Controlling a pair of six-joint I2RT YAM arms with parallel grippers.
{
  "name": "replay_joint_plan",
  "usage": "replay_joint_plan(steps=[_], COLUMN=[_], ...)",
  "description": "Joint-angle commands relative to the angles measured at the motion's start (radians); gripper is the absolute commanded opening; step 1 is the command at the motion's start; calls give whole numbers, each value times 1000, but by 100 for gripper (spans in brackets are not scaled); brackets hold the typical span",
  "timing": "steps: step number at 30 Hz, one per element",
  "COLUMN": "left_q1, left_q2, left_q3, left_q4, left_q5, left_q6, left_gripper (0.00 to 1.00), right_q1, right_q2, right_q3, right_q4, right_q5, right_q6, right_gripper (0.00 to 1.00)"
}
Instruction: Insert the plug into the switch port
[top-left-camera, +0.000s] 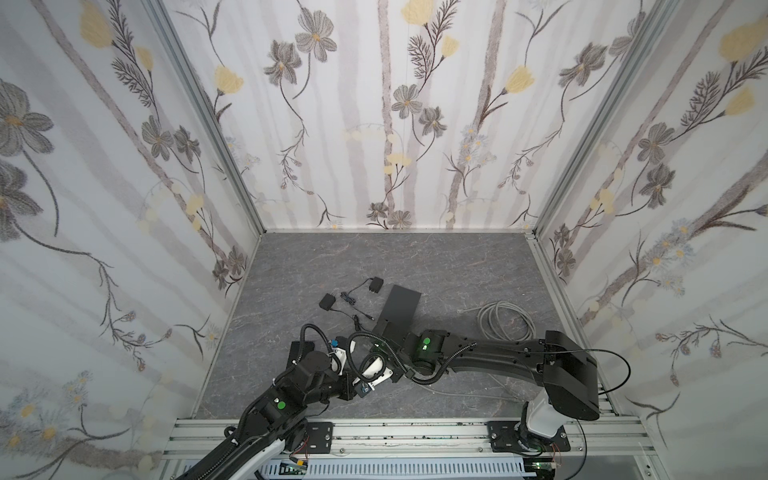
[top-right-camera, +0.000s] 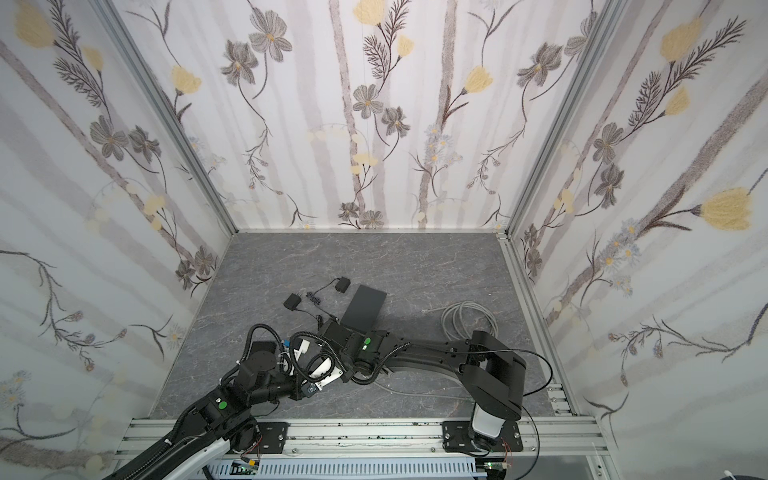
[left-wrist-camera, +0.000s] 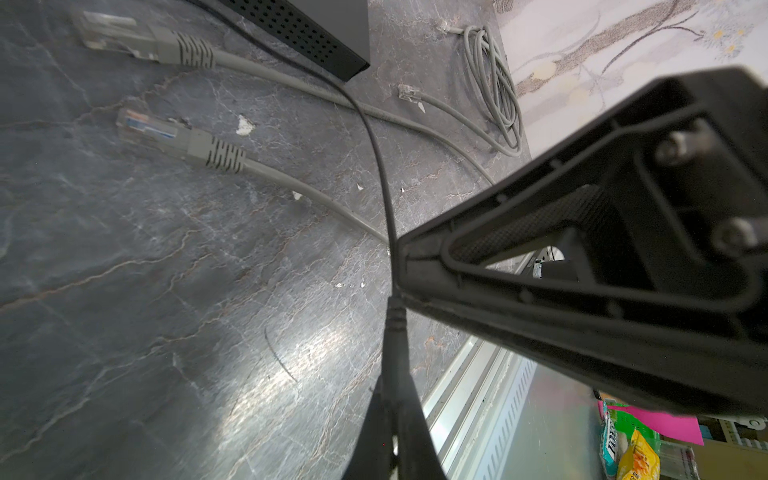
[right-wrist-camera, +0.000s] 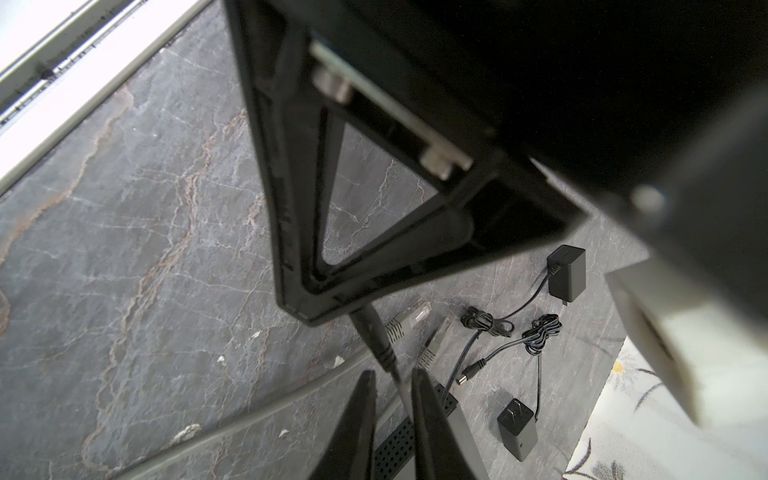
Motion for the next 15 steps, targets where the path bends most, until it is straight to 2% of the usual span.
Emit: replay_joint_plan(steps=[1, 15], left_q1=[1, 0], left_q2=[-1, 1], left_q3=[0, 0], left_q4=[30, 39], left_q5=[23, 32], left_q6=[-4, -1], left_gripper=[0, 0], right_q1=[4, 11], right_q2=[7, 25], right_q3=[7, 9], right_q4=[26, 28], right_q5=[18, 16], right_q6=[-22, -42], right_gripper=[19, 19])
